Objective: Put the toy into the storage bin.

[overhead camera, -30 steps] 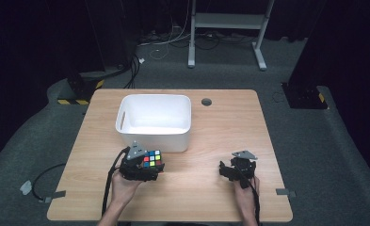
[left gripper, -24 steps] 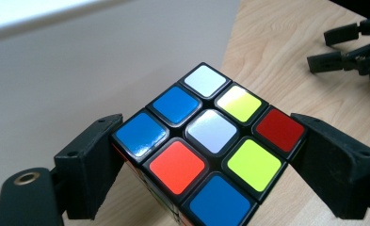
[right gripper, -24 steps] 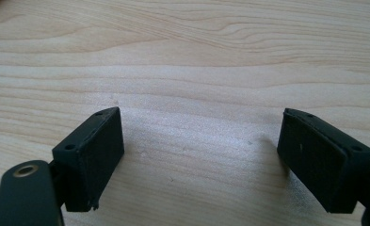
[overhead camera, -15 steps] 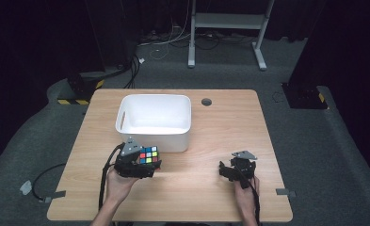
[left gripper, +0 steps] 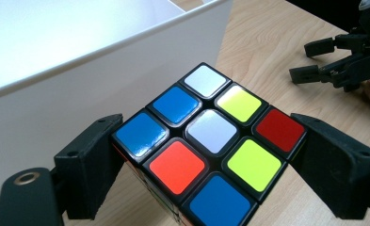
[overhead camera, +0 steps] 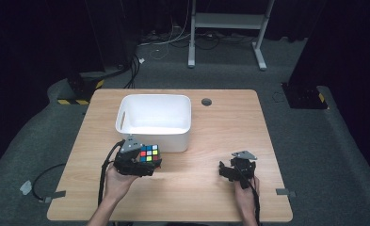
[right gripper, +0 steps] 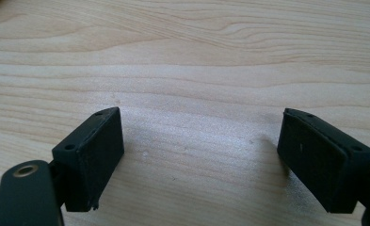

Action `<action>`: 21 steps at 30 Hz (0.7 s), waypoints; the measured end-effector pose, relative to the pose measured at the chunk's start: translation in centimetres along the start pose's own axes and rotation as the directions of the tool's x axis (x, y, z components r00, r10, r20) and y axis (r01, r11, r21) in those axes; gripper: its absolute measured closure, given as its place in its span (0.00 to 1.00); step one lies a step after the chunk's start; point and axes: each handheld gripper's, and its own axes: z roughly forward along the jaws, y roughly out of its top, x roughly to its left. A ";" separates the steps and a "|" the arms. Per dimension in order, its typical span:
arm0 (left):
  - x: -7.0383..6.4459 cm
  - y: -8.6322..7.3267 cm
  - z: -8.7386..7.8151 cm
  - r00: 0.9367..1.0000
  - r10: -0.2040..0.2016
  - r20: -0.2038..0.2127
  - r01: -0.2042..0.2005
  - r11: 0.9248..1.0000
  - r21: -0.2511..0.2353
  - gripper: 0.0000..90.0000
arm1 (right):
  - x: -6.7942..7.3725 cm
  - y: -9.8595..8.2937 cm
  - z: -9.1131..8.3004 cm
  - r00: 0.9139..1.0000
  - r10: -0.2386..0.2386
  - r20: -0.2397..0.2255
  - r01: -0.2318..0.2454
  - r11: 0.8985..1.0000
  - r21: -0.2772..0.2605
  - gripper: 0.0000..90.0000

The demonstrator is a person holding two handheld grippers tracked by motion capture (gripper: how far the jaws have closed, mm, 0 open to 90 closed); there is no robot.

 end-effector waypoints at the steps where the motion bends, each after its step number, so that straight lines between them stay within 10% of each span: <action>1: 0.0 0.1 -0.1 1.000 -0.002 0.001 0.002 1.000 0.000 0.15 | 0.0 0.0 0.0 1.000 0.000 0.000 0.000 1.000 0.000 0.16; 21: 0.4 3.0 -1.5 1.000 0.017 0.009 -0.017 1.000 -0.021 0.15 | 0.0 0.0 0.0 1.000 -0.001 -0.003 0.001 1.000 -0.001 0.16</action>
